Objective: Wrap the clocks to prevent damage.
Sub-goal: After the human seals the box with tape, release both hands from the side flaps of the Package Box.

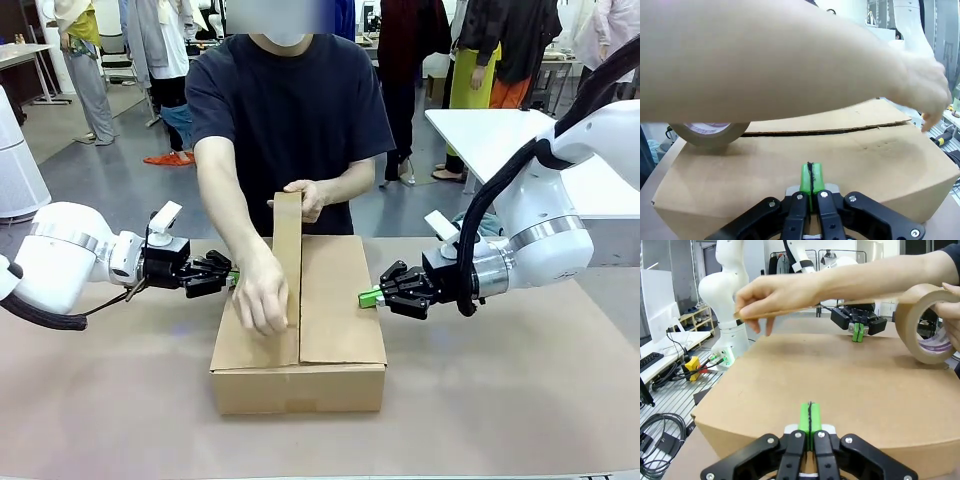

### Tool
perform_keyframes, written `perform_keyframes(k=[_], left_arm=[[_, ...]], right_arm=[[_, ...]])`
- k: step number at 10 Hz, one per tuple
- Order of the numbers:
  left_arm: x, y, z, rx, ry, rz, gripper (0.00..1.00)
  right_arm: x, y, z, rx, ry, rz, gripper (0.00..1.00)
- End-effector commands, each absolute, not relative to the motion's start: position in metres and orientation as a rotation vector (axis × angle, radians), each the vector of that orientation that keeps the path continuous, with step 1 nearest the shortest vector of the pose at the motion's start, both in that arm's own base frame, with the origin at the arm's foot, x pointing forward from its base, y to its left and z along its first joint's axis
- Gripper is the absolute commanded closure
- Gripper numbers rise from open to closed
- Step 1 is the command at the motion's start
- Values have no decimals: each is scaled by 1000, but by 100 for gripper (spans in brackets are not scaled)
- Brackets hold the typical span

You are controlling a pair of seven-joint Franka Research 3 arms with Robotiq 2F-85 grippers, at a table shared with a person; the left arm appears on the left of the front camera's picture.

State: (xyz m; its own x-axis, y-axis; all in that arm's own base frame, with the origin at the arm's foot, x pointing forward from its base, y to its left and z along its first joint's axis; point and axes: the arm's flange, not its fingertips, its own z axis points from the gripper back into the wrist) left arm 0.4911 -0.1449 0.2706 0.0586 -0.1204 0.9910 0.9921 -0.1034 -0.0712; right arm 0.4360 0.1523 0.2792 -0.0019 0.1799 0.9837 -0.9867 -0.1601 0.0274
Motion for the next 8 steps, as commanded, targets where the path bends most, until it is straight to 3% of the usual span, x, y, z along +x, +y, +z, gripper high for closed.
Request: perform_keyframes(k=[1,8], left_arm=[[491,-145,267,-1221,-1013,-1293,100],[491,-145,267,-1221,-1013,-1293,100]], right_arm=[[436,152,277,1185,-978,1392,99],[436,152,277,1185,-978,1392,99]])
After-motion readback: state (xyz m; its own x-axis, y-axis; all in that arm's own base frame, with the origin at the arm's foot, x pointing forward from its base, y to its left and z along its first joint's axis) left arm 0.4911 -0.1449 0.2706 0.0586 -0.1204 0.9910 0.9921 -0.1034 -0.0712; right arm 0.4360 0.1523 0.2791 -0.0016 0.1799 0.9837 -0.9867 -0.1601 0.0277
